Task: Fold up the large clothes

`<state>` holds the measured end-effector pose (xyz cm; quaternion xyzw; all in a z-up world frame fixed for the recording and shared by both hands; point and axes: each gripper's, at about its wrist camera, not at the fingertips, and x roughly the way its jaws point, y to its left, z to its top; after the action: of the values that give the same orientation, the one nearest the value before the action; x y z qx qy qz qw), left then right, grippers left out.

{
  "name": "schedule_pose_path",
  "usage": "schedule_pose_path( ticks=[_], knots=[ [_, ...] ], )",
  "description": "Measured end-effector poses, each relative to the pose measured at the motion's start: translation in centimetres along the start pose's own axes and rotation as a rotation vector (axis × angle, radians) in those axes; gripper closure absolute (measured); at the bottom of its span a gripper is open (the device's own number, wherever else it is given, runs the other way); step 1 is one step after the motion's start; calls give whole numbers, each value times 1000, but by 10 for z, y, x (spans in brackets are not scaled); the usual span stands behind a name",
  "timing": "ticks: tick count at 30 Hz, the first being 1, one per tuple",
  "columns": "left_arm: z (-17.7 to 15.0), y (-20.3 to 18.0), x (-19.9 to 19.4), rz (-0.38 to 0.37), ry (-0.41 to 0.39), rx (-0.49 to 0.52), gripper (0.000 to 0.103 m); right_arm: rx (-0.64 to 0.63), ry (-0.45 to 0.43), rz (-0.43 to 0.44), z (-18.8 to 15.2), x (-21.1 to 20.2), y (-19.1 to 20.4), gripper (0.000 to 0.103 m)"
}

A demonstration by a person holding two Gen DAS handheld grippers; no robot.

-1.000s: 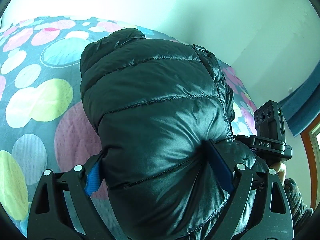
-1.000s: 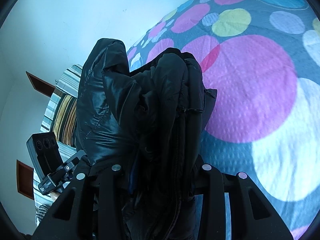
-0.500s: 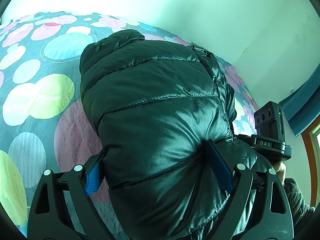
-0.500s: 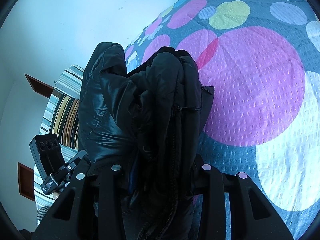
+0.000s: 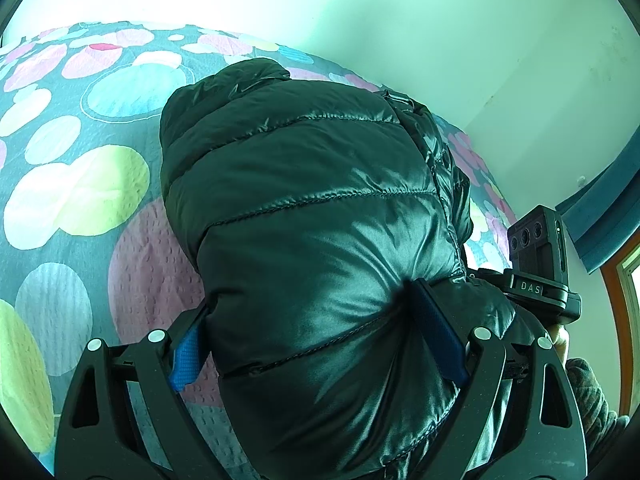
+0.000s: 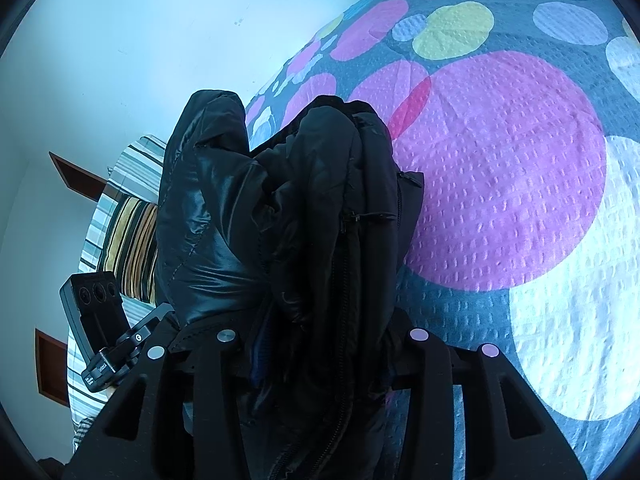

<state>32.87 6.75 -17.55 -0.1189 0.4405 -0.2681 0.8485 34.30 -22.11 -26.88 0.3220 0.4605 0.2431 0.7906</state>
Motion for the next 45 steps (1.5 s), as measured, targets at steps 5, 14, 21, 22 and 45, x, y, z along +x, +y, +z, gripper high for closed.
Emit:
schedule_pose_path(
  ticks=[5, 14, 21, 22, 45],
  knots=[
    [-1, 5, 0, -6, -1, -5, 13, 7, -16, 1, -1, -3, -1, 55],
    [1, 8, -1, -8, 5, -12, 12, 15, -47, 1, 0, -11, 0, 49],
    [1, 9, -8, 15, 4, -20, 12, 15, -62, 1, -2, -19, 3, 46],
    [1, 8, -10, 26, 0, -18, 12, 15, -64, 2, -2, -20, 4, 46],
    [-22, -41, -76, 259, -118, 109, 11, -112, -213, -176, -35, -90, 57, 45]
  ],
)
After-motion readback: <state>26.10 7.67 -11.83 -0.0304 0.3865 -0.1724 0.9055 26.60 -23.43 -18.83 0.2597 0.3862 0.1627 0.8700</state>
